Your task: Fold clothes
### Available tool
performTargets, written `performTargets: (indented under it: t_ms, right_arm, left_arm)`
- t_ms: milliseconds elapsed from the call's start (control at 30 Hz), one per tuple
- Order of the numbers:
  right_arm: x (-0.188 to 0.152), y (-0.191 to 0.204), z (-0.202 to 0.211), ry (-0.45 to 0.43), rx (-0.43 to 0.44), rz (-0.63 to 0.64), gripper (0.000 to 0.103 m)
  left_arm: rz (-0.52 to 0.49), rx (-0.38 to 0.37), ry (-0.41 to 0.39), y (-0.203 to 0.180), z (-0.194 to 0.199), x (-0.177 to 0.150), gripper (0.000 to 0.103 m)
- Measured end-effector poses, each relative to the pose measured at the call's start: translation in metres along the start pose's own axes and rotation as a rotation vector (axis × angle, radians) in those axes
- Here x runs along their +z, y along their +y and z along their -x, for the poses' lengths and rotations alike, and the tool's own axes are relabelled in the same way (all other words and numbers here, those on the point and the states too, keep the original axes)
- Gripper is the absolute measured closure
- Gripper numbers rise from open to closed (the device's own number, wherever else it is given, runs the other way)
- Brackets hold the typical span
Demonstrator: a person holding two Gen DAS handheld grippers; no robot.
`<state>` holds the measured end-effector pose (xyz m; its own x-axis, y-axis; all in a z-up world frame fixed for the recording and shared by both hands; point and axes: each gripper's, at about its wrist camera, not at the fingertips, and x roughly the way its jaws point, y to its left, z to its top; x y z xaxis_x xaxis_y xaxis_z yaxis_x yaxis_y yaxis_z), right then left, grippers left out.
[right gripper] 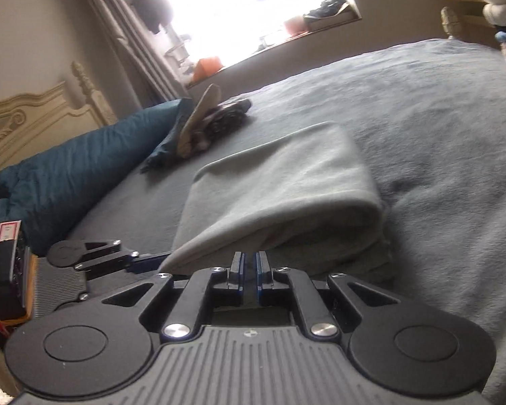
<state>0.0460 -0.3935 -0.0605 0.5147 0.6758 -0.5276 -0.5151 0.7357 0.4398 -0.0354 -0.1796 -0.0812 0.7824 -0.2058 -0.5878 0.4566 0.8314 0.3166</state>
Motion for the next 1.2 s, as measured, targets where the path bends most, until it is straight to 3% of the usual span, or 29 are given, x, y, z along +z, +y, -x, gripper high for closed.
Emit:
performTargets:
  t_ms: [133, 200, 367, 500, 567, 600, 667, 767, 833, 967, 1133, 1200]
  right_arm:
    - [0.005, 0.000, -0.036, 0.027, -0.002, -0.040, 0.097]
    - [0.008, -0.007, -0.047, 0.032, 0.009, -0.093, 0.097]
    - [0.013, -0.010, -0.049, 0.024, 0.032, -0.122, 0.097]
    - [0.013, -0.010, -0.049, 0.021, 0.027, -0.127, 0.097]
    - [0.012, -0.011, -0.044, 0.034, 0.042, -0.145, 0.097]
    - [0.011, -0.012, -0.041, 0.043, 0.051, -0.155, 0.096]
    - [0.009, -0.013, -0.035, 0.063, 0.069, -0.175, 0.096]
    - [0.006, -0.015, -0.030, 0.095, 0.087, -0.203, 0.096]
    - [0.005, -0.017, -0.039, 0.114, 0.061, -0.206, 0.096]
    - [0.011, -0.028, -0.056, 0.033, 0.033, -0.269, 0.097]
    - [0.009, -0.022, -0.044, 0.069, 0.117, -0.259, 0.096]
    - [0.005, -0.021, -0.046, 0.087, 0.113, -0.252, 0.096]
  left_arm:
    - [-0.002, 0.003, 0.012, 0.000, 0.003, 0.002, 0.079]
    - [0.004, -0.005, 0.030, 0.002, 0.005, 0.004, 0.071]
    - [0.043, -0.031, -0.004, 0.008, 0.004, 0.017, 0.063]
    - [-0.018, -0.034, -0.026, -0.001, -0.011, 0.030, 0.063]
    - [-0.039, -0.016, -0.027, -0.005, -0.017, 0.031, 0.067]
    - [-0.028, -0.013, -0.028, -0.005, -0.017, 0.029, 0.075]
    - [0.001, -0.012, -0.037, -0.001, -0.015, 0.026, 0.082]
    - [-0.004, 0.003, -0.061, -0.001, -0.011, 0.024, 0.087]
    - [-0.010, 0.001, -0.068, -0.003, -0.011, 0.023, 0.088]
    - [-0.027, 0.005, -0.076, -0.005, -0.009, 0.020, 0.090]
    - [-0.029, 0.010, -0.087, -0.003, -0.005, 0.018, 0.090]
    - [-0.029, 0.010, -0.091, -0.004, -0.006, 0.017, 0.090]
